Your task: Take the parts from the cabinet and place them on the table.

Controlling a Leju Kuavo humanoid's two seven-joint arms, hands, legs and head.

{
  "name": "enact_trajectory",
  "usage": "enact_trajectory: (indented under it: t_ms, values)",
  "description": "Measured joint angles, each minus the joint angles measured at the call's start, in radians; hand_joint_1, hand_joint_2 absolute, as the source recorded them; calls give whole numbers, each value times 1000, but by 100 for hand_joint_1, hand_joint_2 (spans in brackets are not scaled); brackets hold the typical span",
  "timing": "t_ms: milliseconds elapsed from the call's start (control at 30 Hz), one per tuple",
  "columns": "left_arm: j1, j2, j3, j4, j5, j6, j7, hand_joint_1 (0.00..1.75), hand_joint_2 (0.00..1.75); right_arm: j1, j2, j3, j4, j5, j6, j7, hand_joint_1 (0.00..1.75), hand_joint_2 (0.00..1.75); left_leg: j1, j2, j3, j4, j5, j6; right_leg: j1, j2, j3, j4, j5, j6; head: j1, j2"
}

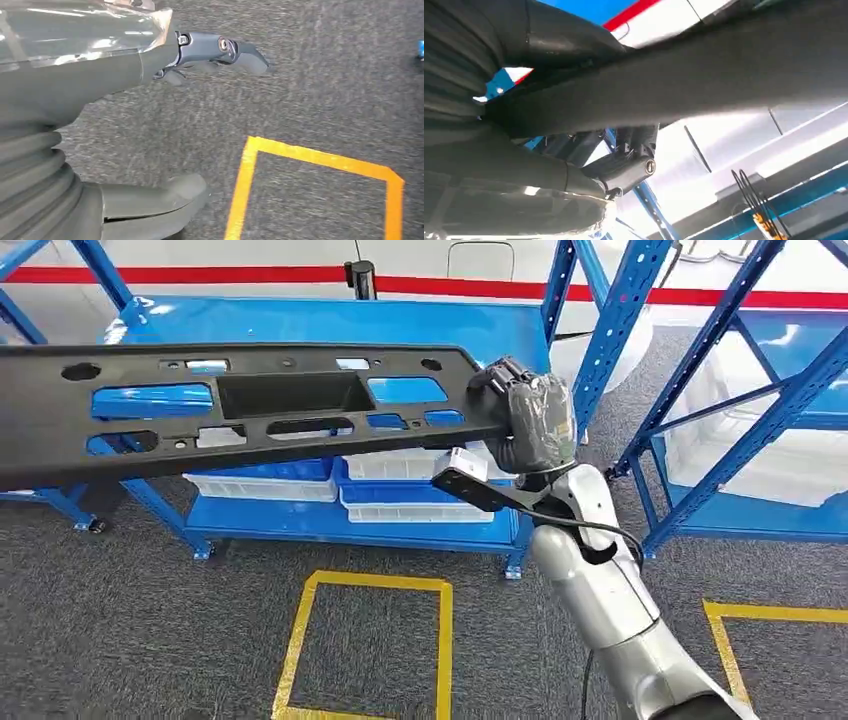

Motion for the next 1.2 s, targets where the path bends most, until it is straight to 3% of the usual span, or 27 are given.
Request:
enact_trajectory:
  t_ms: [33,67,100,133,233,267,333,367,400,433,467,500,533,567,600,633,700,733,767,833,900,933,1000,1067,1100,1133,1200]
  values:
    - [-2,0,-1,0,0,0,0,0,175,1,0,-1,-3,0,0,0,175,175,0,0,68,-80,26,4,0,1,-16,2,13,4,0,0]
    - [-4,-1,-1,0,0,0,0,0,175,0,0,-1,-4,0,0,0,175,175,0,-1,134,-159,20,9,0,2,-23,4,21,8,0,0]
    - [-9,0,-1,-1,0,0,0,0,175,2,0,-3,-11,1,0,0,175,175,-4,-2,205,-248,-16,15,4,3,-29,4,28,13,0,0]
    - [-14,-1,-2,-1,-1,0,0,0,175,1,0,-7,-13,2,-1,0,175,175,-7,-3,229,-303,-33,22,5,-1,-32,5,37,21,3,0]
    - [-14,-3,-3,-1,-10,0,6,0,175,10,0,-11,-13,2,-2,-2,175,175,-20,-1,207,-305,-4,48,4,-3,-38,-7,70,47,2,0]
    - [-14,-6,-3,0,-11,0,10,0,175,19,-2,-18,-13,2,-2,-2,175,175,-12,8,200,-313,15,57,2,-3,-50,6,53,46,1,0]
    - [-16,-5,-5,-1,-18,1,15,0,175,32,-2,-34,-13,1,-2,-2,175,175,-17,6,168,-314,43,72,1,2,-91,98,-55,21,7,0]
    - [-16,-6,-8,-1,-20,1,19,0,175,39,-2,-41,-13,0,-2,-2,175,175,-19,5,146,-313,60,74,1,3,-113,191,-116,15,7,0]
    - [-16,-8,-11,-1,-21,1,25,0,175,45,-2,-49,-13,0,-2,-2,175,175,-20,5,127,-312,73,74,0,3,-129,268,-148,17,6,0]
    - [-16,-8,-12,-1,-21,2,29,0,175,54,-2,-54,-13,0,-2,-2,175,175,-20,5,107,-312,88,73,0,3,-133,325,-153,27,7,0]
    - [-16,-10,-13,-1,-23,3,33,0,175,63,-2,-59,-13,2,-2,-3,175,175,-20,6,88,-311,103,71,0,3,-117,340,-133,39,7,0]
    - [-16,-11,-15,-1,-24,4,35,0,175,71,1,-62,-13,6,0,-5,175,175,-20,6,71,-310,116,68,0,3,-83,315,-101,52,7,0]
    - [-16,-12,-18,-1,-24,5,38,0,175,76,6,-66,-13,11,1,-8,175,175,-19,6,51,-309,130,65,0,3,-25,246,-70,61,7,0]
    - [-16,-13,-19,-1,-24,6,39,0,175,77,10,-70,-13,16,2,-10,175,175,-19,6,38,-306,141,61,-1,3,42,159,-67,60,7,0]
    - [-16,-14,-19,-1,-23,7,39,0,175,77,16,-73,-13,21,5,-13,175,175,-24,6,26,-300,150,54,1,3,126,54,-99,49,7,0]
    - [-18,-15,-20,-1,-19,10,39,0,175,75,24,-74,-13,24,10,-15,175,175,-26,7,19,-294,160,50,8,7,168,-34,-131,41,8,0]
    - [-18,-14,-19,-1,-13,14,37,0,175,75,32,-76,-8,26,19,-21,175,175,-22,8,17,-299,181,42,11,7,143,-18,-122,39,7,0]
    - [-16,-14,-19,-1,-8,16,35,0,175,74,34,-76,-4,26,26,-24,175,175,-22,6,14,-300,191,35,10,6,135,-16,-115,29,6,0]
    - [-15,-10,-19,-1,-6,18,34,0,175,68,38,-76,2,27,30,-26,175,175,-15,4,4,-296,184,30,-12,1,130,-17,-101,16,8,0]
    - [-13,-10,-18,-1,2,21,32,0,175,55,48,-76,9,29,35,-27,175,175,-11,0,-24,-215,63,15,-5,-1,110,-15,-75,-3,4,0]
    - [-12,-10,-18,-1,5,23,27,0,175,45,58,-77,17,30,36,-30,175,175,-5,0,-65,-38,-44,1,-2,-2,76,-12,-48,-3,4,0]
    - [-11,-10,-18,-1,5,23,26,0,175,44,62,-78,20,29,37,-30,175,175,-1,0,-72,20,-52,-3,-1,-2,61,-9,-39,-1,4,0]
    - [-9,-10,-17,-1,8,23,25,0,175,42,68,-78,25,30,39,-30,175,175,5,0,-31,17,-4,-6,-2,-2,31,1,-24,5,4,0]
    - [-10,-9,-16,-1,8,24,23,0,175,39,71,-79,27,30,39,-30,175,175,11,0,90,-130,35,-4,-3,-2,7,13,-12,16,4,0]
    - [-11,-9,-16,-1,8,24,23,0,175,37,73,-80,27,30,39,-31,175,175,13,-2,152,-213,7,-2,-2,-2,1,20,-8,21,4,0]
    - [-11,-9,-16,-1,8,24,22,0,175,33,74,-82,28,30,39,-31,175,175,6,-5,184,-269,-12,3,4,-3,-7,24,-3,28,6,0]
    - [-10,-9,-16,-1,8,24,22,0,175,29,77,-81,31,32,40,-31,175,175,-4,-6,171,-264,-1,16,0,-5,-12,18,16,45,10,0]
